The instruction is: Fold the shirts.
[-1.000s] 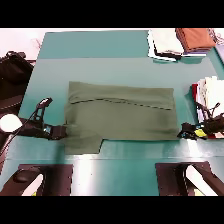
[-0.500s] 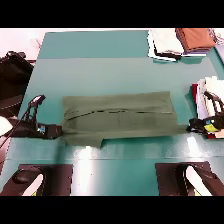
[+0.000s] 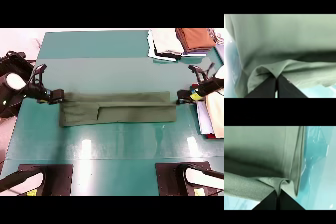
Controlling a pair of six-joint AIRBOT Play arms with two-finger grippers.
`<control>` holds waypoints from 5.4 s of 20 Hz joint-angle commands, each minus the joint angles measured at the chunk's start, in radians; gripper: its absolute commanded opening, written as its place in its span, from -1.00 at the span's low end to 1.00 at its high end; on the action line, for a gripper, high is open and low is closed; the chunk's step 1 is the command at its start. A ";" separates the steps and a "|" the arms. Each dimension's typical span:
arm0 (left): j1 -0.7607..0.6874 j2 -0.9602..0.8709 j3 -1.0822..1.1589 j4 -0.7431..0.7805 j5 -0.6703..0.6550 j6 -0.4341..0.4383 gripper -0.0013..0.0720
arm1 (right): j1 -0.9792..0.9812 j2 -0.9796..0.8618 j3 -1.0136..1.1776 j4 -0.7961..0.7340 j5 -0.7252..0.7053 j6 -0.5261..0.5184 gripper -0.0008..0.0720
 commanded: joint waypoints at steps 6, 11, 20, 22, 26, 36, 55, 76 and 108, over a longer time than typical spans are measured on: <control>0.013 -0.164 0.114 -0.035 0.093 -0.025 0.64 | -0.026 -0.261 0.280 0.262 -0.042 -0.029 0.11; 0.007 -0.163 0.116 -0.048 0.013 -0.025 -0.31 | -0.157 -0.259 0.237 0.285 0.071 -0.111 0.38; -0.260 -0.179 0.116 -0.083 0.174 -0.071 -0.91 | -0.320 -0.343 -0.091 0.561 -0.006 -0.262 0.49; -0.327 -0.198 0.116 -0.093 0.212 -0.072 -0.91 | -0.270 -0.357 -0.114 0.575 -0.061 -0.271 0.49; -0.410 -0.267 0.131 -0.158 0.300 -0.072 -0.91 | -0.162 -0.366 -0.086 0.575 -0.097 -0.305 -0.33; -0.537 -0.622 0.515 -0.175 0.260 -0.071 -0.91 | -0.003 -0.105 0.241 0.574 -0.004 -0.179 -0.92; -0.302 -0.520 0.759 -0.047 0.022 -0.070 -0.91 | 0.531 -0.168 0.525 0.758 -0.188 -0.104 -0.92; -0.085 -0.202 0.819 0.064 -0.053 -0.010 -0.91 | 0.336 -0.273 0.012 0.650 -0.283 -0.109 0.71; -0.275 -0.243 0.818 0.002 -0.072 0.015 -0.91 | -0.174 -0.201 0.492 0.153 -0.175 -0.003 -0.92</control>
